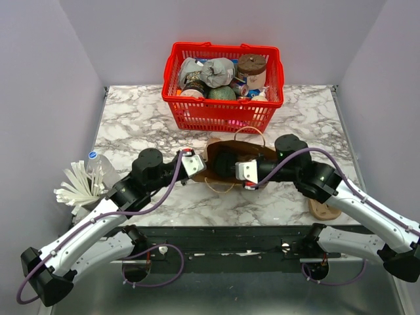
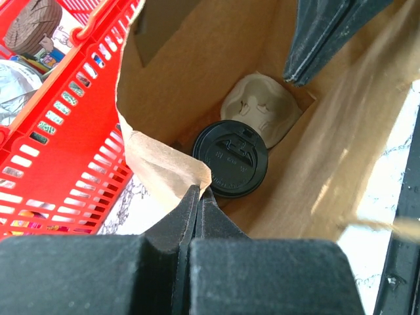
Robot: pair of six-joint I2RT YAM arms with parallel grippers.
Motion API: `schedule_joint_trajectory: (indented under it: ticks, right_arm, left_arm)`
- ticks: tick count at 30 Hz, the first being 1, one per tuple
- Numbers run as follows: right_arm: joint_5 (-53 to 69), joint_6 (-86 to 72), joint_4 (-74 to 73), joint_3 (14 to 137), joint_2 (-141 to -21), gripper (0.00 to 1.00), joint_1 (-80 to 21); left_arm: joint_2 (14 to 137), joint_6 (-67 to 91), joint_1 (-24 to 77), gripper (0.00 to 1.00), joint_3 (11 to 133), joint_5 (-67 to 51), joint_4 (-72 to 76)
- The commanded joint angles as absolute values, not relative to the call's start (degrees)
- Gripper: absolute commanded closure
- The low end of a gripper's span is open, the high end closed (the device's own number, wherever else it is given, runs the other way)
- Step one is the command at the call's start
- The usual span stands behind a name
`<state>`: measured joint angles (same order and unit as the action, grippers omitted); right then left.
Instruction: Pack the takeout coffee
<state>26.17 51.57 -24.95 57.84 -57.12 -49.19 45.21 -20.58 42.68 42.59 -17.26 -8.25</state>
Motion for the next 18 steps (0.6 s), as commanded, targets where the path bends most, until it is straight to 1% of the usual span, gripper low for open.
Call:
schedule_joint_trajectory:
  ticks: [1, 5, 7, 11, 12, 14, 15, 17, 18]
  right_arm:
    - [23.5, 49.7, -22.6, 58.3, -57.8, 0.88, -49.6]
    - [17.0, 45.0, -19.5, 59.7, -59.3, 0.89, -49.6]
    - [13.3, 44.4, -18.8, 61.7, -60.3, 0.91, -49.4]
    - [12.6, 43.3, -18.0, 64.2, -61.0, 0.91, -47.6]
    - [12.5, 43.4, -17.8, 64.5, -60.9, 0.92, -47.4]
    - [11.9, 43.9, -17.3, 65.1, -60.8, 0.91, -46.8]
    - [11.5, 44.0, -16.9, 65.7, -60.7, 0.91, -46.7]
    - [9.9, 43.8, -16.4, 66.4, -60.7, 0.91, -45.8]
    - [9.4, 43.6, -15.8, 67.4, -60.7, 0.91, -45.4]
  left_arm:
    - [46.7, -19.5, 43.1, 1.0, 43.0, -13.6, -8.8]
    - [49.3, -16.2, 43.0, 1.0, 46.8, -11.3, -8.8]
    - [51.4, -15.4, 43.0, 1.0, 48.6, -10.6, -9.1]
    - [55.7, -14.1, 43.0, 1.0, 54.1, -11.0, -9.8]
    - [57.5, -13.7, 43.0, 0.98, 55.0, -11.2, -10.0]
    - [59.2, -13.2, 43.0, 0.87, 57.3, -10.7, -10.0]
    - [60.9, -13.0, 43.0, 0.74, 58.1, -10.6, -10.0]
    - [62.3, -12.7, 42.9, 0.53, 60.5, -10.1, -9.8]
    - [63.3, -12.8, 42.9, 0.4, 61.2, -9.6, -9.2]
